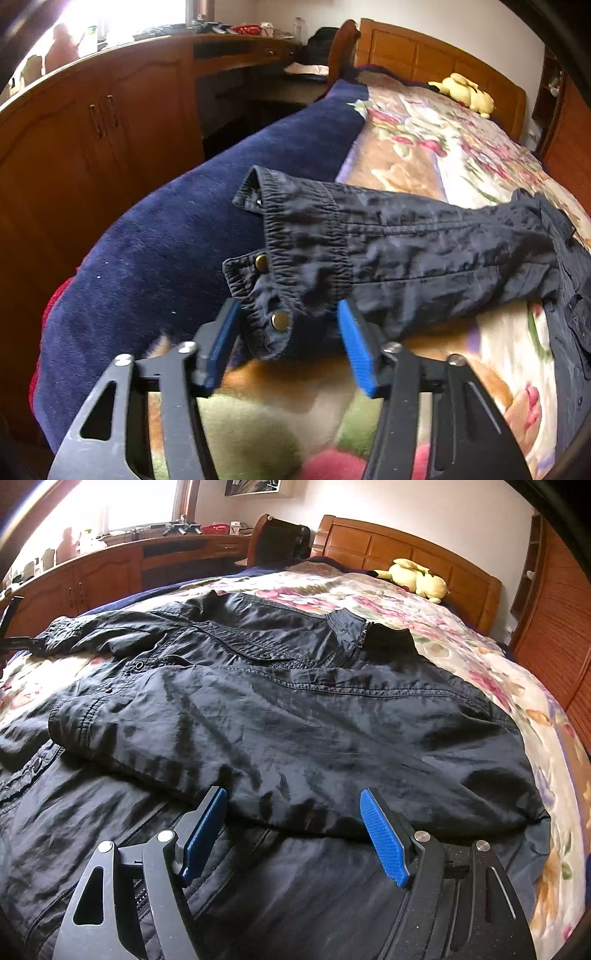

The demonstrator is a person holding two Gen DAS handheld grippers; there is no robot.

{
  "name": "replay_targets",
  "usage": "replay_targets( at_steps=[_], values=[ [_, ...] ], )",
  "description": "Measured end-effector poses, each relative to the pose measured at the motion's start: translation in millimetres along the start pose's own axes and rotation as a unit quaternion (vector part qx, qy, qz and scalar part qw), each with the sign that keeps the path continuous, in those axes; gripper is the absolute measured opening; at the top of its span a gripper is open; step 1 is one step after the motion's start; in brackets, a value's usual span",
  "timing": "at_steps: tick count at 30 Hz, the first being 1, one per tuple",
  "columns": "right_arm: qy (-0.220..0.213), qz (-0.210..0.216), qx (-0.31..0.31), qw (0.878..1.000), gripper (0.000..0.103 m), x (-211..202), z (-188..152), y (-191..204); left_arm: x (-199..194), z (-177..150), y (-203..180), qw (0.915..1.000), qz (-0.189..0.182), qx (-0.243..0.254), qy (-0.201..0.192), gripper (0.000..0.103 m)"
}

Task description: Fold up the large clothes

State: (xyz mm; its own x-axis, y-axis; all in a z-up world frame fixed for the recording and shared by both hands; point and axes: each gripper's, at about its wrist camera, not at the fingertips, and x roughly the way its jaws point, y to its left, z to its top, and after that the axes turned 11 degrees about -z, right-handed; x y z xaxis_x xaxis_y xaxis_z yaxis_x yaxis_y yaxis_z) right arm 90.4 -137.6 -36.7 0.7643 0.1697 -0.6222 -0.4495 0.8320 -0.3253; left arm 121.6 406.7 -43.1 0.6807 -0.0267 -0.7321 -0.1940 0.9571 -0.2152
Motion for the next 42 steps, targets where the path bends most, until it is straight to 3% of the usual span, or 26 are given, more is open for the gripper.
replay_targets(
  at_steps=[2,4,7,12,15,20,25,33,37,42],
  values=[
    [-0.001,0.002,0.0,1.0,0.076,-0.5,-0.1,-0.1,-0.9,-0.9,-2.7,0.9998,-0.016,-0.003,0.006,0.024],
    [-0.003,0.006,0.0,1.0,0.076,-1.0,-0.2,-0.4,-4.1,-1.1,-9.0,0.9999,-0.013,0.003,0.011,0.014],
    [-0.008,0.014,0.004,1.0,0.076,-3.2,-0.3,-2.3,-20.2,2.3,-29.0,0.9996,-0.002,0.029,-0.003,0.013],
    [-0.016,0.03,0.014,0.999,0.076,-9.3,-1.8,-8.0,-65.2,16.4,-88.0,0.9951,-0.008,0.077,-0.061,0.013],
    [-0.021,0.041,0.025,0.999,0.076,-14.8,-3.3,-13.5,-90.7,24.7,-134.6,0.9884,-0.009,0.118,-0.095,0.013],
    [-0.026,0.051,0.064,0.996,0.076,-22.1,-8.2,-33.6,-124.7,39.5,-212.1,0.9764,-0.046,0.157,-0.141,0.013],
    [-0.03,0.057,0.091,0.994,0.076,-30.6,-15.3,-54.0,-141.3,45.4,-281.9,0.9666,-0.095,0.181,-0.155,0.013],
    [-0.042,0.043,0.099,0.993,0.076,-46.8,-23.1,-67.8,-157.6,27.3,-391.6,0.9413,-0.176,0.246,-0.15,0.013],
    [-0.041,0.036,0.101,0.993,0.076,-51.6,-29.1,-74.0,-164.5,5.6,-424.0,0.9288,-0.205,0.277,-0.138,0.013],
    [-0.036,0.03,0.101,0.994,0.076,-53.3,-35.6,-79.8,-169.5,-12.2,-432.7,0.9267,-0.217,0.28,-0.125,0.013]
  ],
)
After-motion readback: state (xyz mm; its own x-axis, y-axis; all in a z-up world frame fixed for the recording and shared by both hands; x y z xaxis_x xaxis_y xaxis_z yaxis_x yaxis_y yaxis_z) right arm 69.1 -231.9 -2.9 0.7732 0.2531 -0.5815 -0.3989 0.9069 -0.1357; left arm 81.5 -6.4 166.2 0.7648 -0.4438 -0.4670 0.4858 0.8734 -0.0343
